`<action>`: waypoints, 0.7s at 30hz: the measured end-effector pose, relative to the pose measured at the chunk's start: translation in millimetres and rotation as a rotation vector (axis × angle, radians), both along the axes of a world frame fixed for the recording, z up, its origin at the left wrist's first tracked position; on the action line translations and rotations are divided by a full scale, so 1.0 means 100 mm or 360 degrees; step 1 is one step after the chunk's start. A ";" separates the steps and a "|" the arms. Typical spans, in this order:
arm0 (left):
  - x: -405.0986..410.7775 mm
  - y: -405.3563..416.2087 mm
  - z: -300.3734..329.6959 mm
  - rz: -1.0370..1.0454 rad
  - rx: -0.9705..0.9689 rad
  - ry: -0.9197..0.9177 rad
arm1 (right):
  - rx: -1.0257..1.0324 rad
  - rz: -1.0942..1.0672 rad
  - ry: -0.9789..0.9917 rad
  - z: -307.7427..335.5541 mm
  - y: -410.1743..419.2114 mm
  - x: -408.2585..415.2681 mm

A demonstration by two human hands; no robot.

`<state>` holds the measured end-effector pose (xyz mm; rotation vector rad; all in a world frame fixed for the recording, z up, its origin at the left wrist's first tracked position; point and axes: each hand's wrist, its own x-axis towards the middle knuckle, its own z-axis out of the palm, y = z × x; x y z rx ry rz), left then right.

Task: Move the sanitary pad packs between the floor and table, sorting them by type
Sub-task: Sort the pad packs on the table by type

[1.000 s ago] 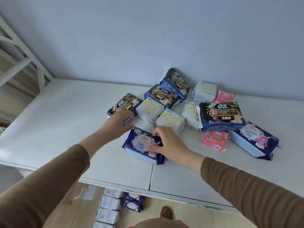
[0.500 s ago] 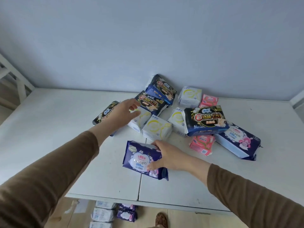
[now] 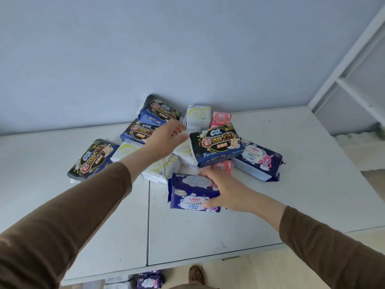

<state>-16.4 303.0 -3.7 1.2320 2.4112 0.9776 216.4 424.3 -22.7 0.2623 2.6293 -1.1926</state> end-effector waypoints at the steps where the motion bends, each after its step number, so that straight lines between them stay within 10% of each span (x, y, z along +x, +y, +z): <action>1: 0.04 0.02 0.04 0.0017 0.0031 0.0085 | 0.0027 -0.0007 0.0037 -0.01 0.00 0.03; 17: 0.77 -0.49 0.18 -0.0339 -0.0315 0.0046 | -0.0372 -0.0552 0.0571 0.26 0.53 0.21; 21: 0.85 -0.56 0.12 -0.0307 -0.0327 -0.0003 | 0.0483 -0.1092 0.0422 0.02 1.20 0.28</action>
